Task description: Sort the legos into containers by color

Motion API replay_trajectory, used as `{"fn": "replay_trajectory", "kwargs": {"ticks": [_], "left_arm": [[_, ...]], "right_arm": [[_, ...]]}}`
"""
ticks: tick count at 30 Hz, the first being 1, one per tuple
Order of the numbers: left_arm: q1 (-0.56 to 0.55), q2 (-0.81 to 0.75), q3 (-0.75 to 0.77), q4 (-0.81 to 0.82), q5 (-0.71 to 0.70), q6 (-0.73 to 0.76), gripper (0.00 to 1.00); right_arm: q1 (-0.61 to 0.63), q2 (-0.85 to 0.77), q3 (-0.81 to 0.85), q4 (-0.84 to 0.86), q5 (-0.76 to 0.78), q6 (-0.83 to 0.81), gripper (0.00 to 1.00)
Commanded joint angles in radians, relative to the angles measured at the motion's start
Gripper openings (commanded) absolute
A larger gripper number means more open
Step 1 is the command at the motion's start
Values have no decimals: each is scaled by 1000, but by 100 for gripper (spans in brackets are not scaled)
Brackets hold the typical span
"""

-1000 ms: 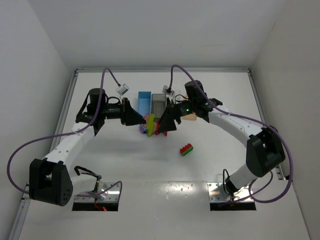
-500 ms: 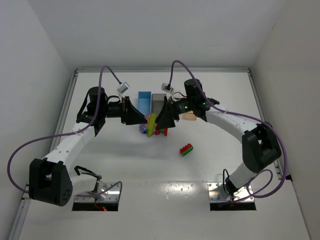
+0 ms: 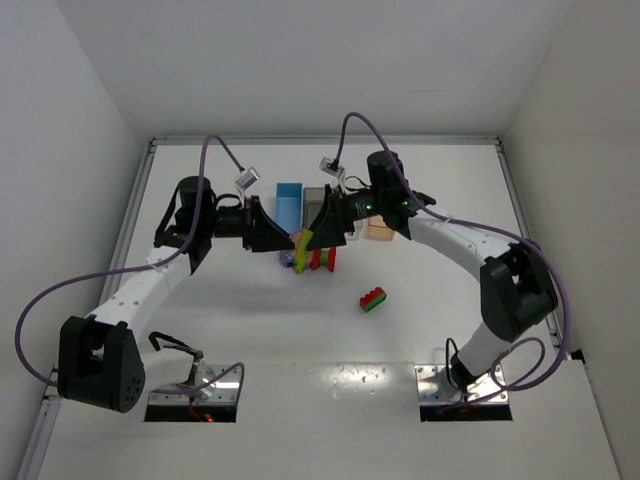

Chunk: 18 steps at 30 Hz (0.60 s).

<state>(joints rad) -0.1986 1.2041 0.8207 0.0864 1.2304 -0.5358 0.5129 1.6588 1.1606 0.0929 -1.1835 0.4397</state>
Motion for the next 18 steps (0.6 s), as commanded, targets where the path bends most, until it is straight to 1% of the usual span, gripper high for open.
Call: {"fn": "replay_trajectory", "kwargs": {"ticks": [1,4,5,7,8,10,11,13,14,16,17,18], "left_arm": [[-16,-14,-8,42,11,0,0],[-16,-14,-8,42,11,0,0],[-16,-14,-8,42,11,0,0],[-16,-14,-8,52,1,0,0],[-16,-14,-8,52,1,0,0],[-16,-14,-8,52,1,0,0],[-16,-14,-8,52,1,0,0],[-16,-14,-8,52,-8,0,0],[-16,-14,-8,52,-8,0,0],[-16,-14,-17,52,-17,0,0],[-16,-14,-17,52,-31,0,0],[-16,-14,-17,52,-45,0,0]], "right_arm": [[3,9,51,64,-22,11,73],[12,18,51,64,-22,11,66],[12,18,51,64,-22,11,66],[12,18,51,64,-22,11,62],[21,18,51,64,-22,11,57],[21,18,51,64,-22,11,51],[21,18,51,64,-22,11,47],[21,27,51,64,-22,11,44],[30,27,51,64,-22,11,38],[30,27,51,64,-22,11,32],[39,27,51,64,-22,11,24],[39,27,51,64,-22,11,21]]}}
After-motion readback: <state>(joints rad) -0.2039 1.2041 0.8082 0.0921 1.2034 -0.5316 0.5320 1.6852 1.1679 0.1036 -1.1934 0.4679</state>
